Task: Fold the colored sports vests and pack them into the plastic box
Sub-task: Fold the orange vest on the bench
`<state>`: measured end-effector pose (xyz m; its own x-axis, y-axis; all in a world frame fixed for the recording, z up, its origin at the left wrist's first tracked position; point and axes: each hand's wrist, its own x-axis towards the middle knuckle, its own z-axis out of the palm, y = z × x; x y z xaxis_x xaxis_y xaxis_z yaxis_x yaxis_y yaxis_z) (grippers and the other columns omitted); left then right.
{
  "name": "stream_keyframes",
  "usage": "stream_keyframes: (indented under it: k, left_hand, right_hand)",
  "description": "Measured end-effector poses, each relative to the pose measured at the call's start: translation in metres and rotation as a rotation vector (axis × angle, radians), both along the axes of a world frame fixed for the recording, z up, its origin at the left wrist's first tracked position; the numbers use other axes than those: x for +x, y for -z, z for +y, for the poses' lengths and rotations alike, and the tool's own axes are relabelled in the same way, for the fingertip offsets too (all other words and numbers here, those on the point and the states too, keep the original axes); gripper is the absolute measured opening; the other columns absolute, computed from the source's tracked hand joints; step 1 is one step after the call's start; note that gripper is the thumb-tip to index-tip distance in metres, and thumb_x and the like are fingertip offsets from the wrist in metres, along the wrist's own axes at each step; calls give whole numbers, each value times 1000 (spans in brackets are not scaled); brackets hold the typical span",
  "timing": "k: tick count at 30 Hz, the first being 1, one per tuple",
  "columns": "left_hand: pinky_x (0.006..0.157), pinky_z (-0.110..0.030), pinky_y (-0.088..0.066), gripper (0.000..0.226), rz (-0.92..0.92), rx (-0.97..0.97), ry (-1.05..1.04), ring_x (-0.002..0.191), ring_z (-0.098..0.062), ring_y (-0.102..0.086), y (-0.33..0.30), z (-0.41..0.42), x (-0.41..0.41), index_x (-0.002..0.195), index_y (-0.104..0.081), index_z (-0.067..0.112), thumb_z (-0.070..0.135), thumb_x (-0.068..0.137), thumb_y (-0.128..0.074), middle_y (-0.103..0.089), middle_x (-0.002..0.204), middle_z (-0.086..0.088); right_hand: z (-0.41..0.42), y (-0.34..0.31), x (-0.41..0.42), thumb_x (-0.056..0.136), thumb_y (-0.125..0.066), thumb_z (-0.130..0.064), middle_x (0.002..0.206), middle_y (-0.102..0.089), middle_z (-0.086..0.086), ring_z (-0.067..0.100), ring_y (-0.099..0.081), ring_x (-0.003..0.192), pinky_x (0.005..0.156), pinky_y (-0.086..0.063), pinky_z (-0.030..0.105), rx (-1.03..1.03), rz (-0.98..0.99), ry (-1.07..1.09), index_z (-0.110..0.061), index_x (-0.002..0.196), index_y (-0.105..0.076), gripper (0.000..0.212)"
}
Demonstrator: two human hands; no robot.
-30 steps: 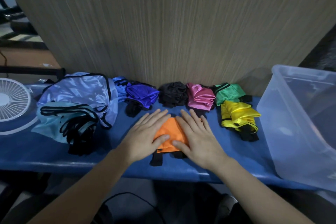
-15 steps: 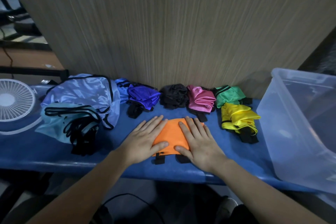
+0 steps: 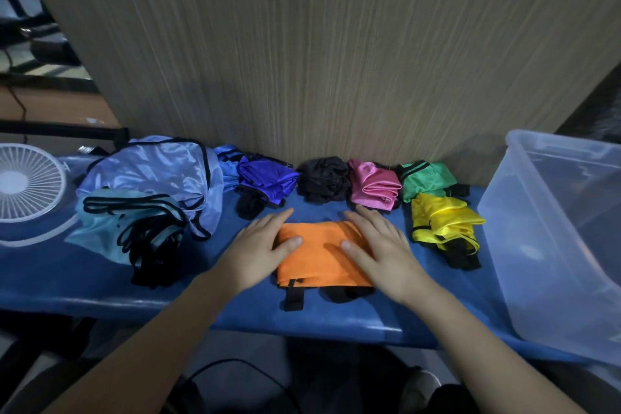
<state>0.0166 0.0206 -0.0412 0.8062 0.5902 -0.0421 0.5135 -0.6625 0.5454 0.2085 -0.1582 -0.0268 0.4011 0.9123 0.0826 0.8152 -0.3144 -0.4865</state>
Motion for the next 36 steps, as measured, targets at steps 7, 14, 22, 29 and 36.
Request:
stream_keyframes:
  k: [7,14,22,29,36]
  left_hand:
    - [116,-36,-28,79,-18,-28,28,137,-10,-33,-3,6,0,149,-38,37,74,81,-54,-43,142,14]
    - [111,-29,-30,63,-105,-56,-6,132,-8,-35,0,1,1,144,-42,34,51,89,-67,-41,138,14]
    - [116,-38,-31,80,-39,-108,-25,134,-13,-37,0,-2,0,148,-42,28,65,81,-68,-43,137,10]
    - [104,-26,-34,61,-64,-123,18,121,-5,-41,-2,-2,-4,133,-49,38,51,80,-78,-44,117,31]
    - [105,-24,-37,65,-147,-225,74,117,12,-43,0,-2,0,131,-49,40,39,77,-84,-44,126,27]
  right_hand:
    - [12,4,9,90,-48,-58,156,-34,-10,17,-35,141,115,-31,43,-83,-44,-87,-31,150,-38,67]
    - [6,6,1,96,-49,-56,147,-38,-17,12,-38,132,105,-32,37,-114,-174,-69,-33,149,-35,59]
    - [3,-4,5,85,-62,-60,137,-43,-15,14,-41,125,106,-30,39,-135,-84,-25,-37,146,-37,69]
    - [2,-10,11,76,-74,-59,136,-44,-14,16,-37,126,107,-29,39,-191,-27,-11,-39,147,-36,83]
    - [6,-10,18,66,-66,-68,127,-46,-10,17,-39,126,108,-30,41,-235,56,-14,-37,143,-42,87]
